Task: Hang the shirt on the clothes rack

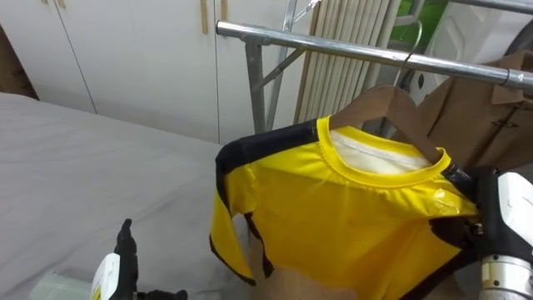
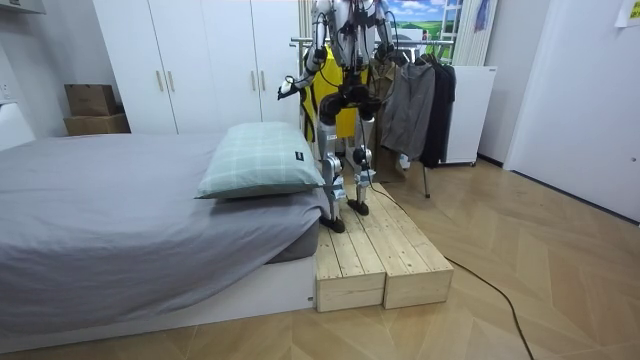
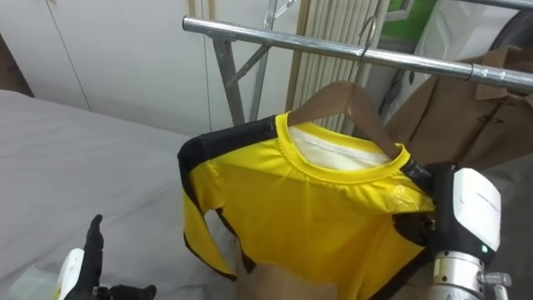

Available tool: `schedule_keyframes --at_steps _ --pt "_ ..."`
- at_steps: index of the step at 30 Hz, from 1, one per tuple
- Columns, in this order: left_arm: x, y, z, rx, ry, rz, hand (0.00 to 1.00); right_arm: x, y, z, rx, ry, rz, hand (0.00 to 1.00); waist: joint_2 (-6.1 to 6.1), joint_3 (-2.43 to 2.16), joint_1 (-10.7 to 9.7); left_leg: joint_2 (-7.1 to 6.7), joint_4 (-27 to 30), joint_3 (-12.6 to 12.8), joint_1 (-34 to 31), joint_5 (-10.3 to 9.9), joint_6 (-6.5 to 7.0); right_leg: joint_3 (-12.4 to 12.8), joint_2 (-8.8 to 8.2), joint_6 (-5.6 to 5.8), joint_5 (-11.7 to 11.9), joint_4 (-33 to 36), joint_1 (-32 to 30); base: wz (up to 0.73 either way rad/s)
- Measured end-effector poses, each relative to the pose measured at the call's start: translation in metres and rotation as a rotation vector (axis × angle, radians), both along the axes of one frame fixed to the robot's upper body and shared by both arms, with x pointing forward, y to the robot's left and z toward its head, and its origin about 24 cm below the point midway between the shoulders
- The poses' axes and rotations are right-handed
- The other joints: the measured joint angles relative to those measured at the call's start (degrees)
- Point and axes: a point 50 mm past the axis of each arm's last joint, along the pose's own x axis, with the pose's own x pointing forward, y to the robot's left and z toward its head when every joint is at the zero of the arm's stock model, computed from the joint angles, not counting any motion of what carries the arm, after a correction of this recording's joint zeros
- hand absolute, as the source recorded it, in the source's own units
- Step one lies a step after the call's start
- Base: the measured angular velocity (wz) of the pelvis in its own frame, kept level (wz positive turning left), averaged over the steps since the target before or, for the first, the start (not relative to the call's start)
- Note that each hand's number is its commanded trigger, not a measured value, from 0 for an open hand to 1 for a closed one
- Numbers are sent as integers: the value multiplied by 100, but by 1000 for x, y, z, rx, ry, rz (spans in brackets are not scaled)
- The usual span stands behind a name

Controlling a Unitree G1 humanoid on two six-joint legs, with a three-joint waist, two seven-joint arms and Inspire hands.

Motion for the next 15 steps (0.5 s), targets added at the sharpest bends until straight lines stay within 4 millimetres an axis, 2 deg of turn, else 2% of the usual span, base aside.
schedule_keyframes --at_steps 15 --pt "1 0 1 2 -4 0 0 11 -2 12 -38 -1 34 100 3 -9 173 0 0 -53 -4 0 0 -19 -2 -1 1 3 9 0"
